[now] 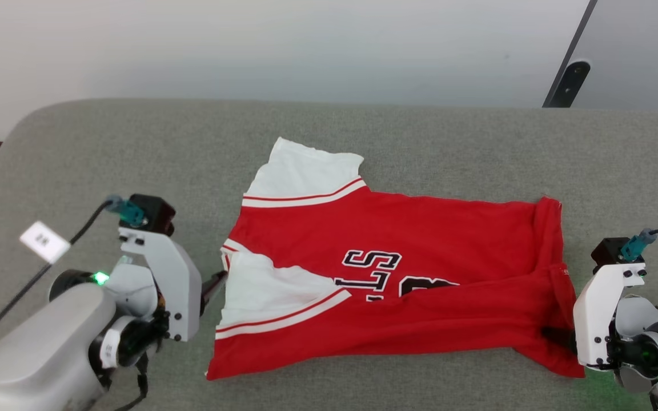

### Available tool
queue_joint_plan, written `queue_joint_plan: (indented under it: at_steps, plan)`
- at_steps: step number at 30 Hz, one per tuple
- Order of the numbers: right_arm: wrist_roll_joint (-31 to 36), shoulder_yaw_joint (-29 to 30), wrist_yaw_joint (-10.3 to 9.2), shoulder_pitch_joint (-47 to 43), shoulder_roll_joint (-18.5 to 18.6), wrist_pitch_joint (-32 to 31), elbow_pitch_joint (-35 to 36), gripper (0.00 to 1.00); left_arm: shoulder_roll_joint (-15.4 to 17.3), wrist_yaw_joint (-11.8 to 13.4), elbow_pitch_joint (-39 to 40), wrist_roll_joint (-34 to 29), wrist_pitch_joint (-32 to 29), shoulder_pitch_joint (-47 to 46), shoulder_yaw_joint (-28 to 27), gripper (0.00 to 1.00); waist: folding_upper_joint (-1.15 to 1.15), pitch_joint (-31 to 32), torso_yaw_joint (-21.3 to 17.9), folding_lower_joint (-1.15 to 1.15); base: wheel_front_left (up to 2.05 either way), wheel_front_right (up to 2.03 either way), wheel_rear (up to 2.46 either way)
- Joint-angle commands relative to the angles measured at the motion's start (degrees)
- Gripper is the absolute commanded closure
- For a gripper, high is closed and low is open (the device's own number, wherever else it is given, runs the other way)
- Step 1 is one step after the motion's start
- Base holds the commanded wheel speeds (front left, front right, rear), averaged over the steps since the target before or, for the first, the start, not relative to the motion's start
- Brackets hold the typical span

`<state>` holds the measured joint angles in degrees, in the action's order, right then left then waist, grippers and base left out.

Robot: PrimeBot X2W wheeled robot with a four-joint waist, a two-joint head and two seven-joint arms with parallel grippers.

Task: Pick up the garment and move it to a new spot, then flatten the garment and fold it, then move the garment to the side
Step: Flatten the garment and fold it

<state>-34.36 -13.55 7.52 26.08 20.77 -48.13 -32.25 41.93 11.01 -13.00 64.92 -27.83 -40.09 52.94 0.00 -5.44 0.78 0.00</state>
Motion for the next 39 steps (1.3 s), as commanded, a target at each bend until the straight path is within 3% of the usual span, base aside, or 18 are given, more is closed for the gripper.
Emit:
queue_joint_plan:
  at_steps: [1,11,21,26,30,35,39]
  plan:
    - [0.9,0.3,-0.07,-0.6,-0.1,0.7,-0.7,0.00,0.2,-0.3,0.2,-0.7,2.8,1.4,-0.8,0.00,0.00,0.9,-0.2,0.00,0.00,0.00,0.00]
    - [1.9,0.0,-0.07,-1.4,1.7,6.4,2.5,0.00,-1.3,-2.4,1.0,-4.7,21.9,6.7,-3.7,0.00,0.00,5.3,-1.0,0.00,0.00,0.00,0.00]
    - [4.9,0.3,-0.07,-7.4,4.4,26.4,14.0,0.00,-3.4,-1.7,0.9,-8.5,40.6,14.2,-6.6,0.00,0.00,7.9,-1.3,0.00,0.00,0.00,0.00]
    - [8.4,0.9,-0.07,-12.3,3.9,40.3,19.8,0.00,-5.4,-0.3,1.1,-9.9,42.9,18.4,-10.7,0.00,0.00,8.4,-1.2,0.00,0.00,0.00,0.00]
    - [13.0,2.4,-0.07,-16.0,2.2,50.0,23.2,0.00,-7.2,-1.0,2.6,-13.5,43.0,21.4,-15.8,0.00,0.00,7.9,-1.4,0.00,0.00,0.00,0.00]
    - [18.0,6.1,-0.07,-19.4,-1.3,58.6,25.7,0.00,-6.9,-3.5,2.0,-16.5,43.0,21.7,-19.5,0.00,0.00,6.6,-2.8,0.00,0.00,0.00,0.00]
    - [20.3,8.5,-0.07,-21.0,-3.7,61.3,27.6,0.00,-4.7,-5.6,-0.1,-17.8,41.9,18.2,-19.7,0.00,0.00,4.7,-4.7,0.00,0.00,0.00,0.00]
